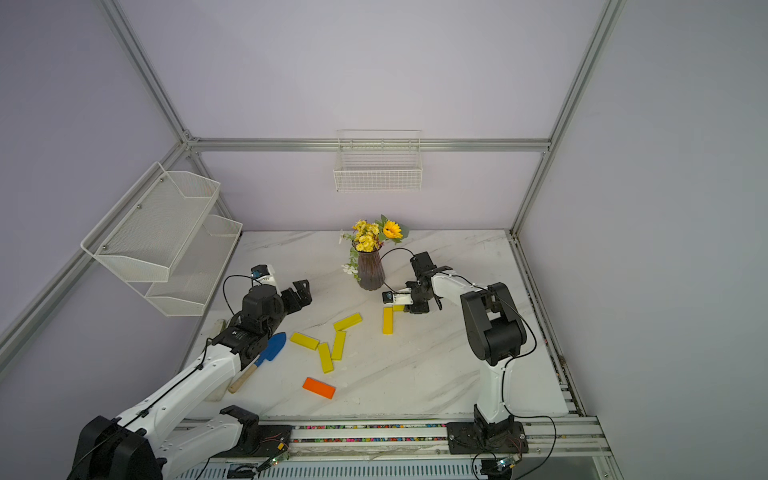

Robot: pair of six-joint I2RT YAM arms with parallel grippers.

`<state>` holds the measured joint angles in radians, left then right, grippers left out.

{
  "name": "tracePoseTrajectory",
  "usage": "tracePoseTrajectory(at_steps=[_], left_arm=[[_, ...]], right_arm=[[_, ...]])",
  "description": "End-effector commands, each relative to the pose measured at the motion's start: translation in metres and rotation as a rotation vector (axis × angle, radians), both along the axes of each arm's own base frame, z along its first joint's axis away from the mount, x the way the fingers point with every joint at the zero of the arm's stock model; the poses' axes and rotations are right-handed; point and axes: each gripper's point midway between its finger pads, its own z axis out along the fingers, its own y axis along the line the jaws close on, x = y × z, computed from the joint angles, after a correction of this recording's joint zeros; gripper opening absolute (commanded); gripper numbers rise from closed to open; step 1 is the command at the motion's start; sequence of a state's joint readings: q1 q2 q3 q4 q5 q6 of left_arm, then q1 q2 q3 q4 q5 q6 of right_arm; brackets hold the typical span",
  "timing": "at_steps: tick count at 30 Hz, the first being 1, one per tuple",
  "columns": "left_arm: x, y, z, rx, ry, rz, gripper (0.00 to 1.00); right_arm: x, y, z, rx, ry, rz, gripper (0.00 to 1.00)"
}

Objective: Assemble the number 8 with building blocks
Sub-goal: Assemble the building block at the center of the board.

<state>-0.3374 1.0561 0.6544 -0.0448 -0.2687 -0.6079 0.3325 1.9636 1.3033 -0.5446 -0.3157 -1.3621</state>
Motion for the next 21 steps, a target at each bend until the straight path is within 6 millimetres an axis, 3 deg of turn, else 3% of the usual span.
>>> tracePoseTrajectory(at_steps=[1, 13, 21], left_arm=[[0.004, -0.004, 0.02, -0.008, -0.064, -0.014, 1.0], [0.004, -0.003, 0.021, -0.006, -0.066, -0.01, 1.0], [0.004, -0.004, 0.02, -0.004, -0.066, -0.011, 1.0]], right_arm=[[0.001, 0.004, -0.006, 0.008, 0.02, -0.014, 0.01], [-0.002, -0.005, -0.015, -0.043, 0.045, -0.031, 0.05], [-0.004, -0.007, -0.016, -0.052, 0.061, -0.031, 0.13]])
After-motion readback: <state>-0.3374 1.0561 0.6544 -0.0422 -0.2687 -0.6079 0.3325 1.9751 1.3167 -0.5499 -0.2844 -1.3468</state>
